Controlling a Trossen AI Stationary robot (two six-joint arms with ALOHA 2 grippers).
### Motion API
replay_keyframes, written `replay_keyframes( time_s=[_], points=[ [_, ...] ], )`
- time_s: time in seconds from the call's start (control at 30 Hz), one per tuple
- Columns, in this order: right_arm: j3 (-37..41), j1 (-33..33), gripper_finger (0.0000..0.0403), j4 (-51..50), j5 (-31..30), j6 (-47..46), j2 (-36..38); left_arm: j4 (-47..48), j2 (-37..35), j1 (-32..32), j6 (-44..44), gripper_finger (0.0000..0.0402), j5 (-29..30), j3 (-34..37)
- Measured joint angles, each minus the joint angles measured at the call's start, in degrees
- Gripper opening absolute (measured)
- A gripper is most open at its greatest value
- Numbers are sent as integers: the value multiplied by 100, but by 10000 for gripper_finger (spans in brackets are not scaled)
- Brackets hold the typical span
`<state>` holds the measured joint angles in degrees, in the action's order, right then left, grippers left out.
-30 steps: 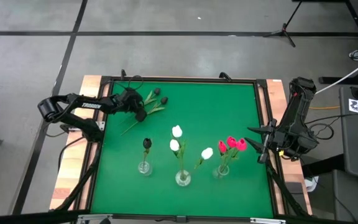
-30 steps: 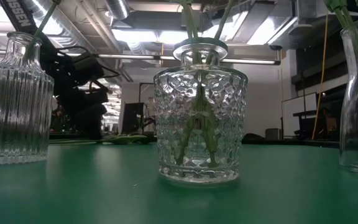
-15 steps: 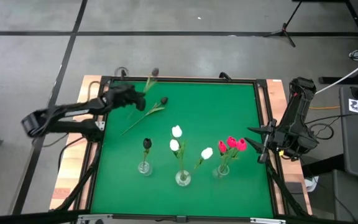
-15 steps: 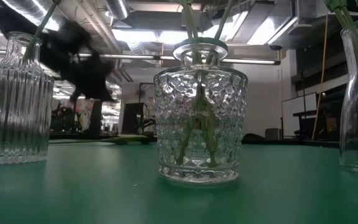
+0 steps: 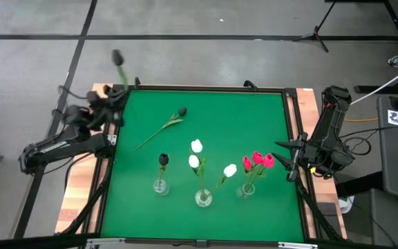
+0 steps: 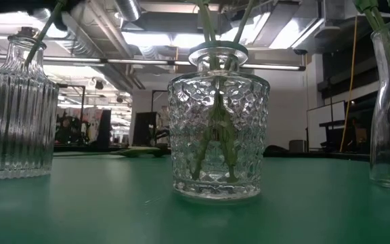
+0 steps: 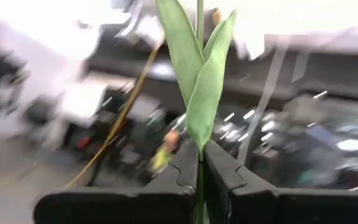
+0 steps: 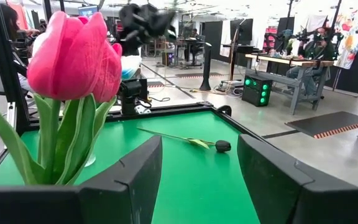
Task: Sort flowers into vase by color
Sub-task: Put the left black tulip into the left transparent vase
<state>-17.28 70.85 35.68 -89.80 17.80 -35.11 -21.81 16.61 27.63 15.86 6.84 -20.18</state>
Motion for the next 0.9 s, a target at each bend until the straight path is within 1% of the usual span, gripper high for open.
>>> replay_keyframes(
  time_s=[0.13, 0.23, 0.33, 0.4, 0.5, 0.67, 0.77, 0.9],
  points=[
    [0, 0, 209, 0, 0, -1, 0, -313, -468, -795, -393, 1, -32, -2],
    [0, 2, 209, 16, 0, -2, 0, -477, -537, -1437, -628, 1, -82, -2],
    [0, 0, 209, 17, 0, -68, 0, -579, -390, -2065, -771, 0, -421, 1],
    [0, 1, 209, 18, 2, -110, 0, -825, -173, -2469, -822, 0, -697, 45],
    [0, 2, 209, 20, 2, -111, 0, -1279, 192, -3063, -994, 0, -735, 239],
    [0, 0, 209, 20, 4, -111, 0, -2585, 899, -3946, -1282, 0, -199, 735],
    [0, 0, 209, 20, 4, -111, 0, -3556, 1396, -4496, -1586, 0, 146, 1010],
    [0, 1, 209, 21, 4, -109, 0, -4657, 2044, -5209, -2063, 0, 694, 1172]
  ],
)
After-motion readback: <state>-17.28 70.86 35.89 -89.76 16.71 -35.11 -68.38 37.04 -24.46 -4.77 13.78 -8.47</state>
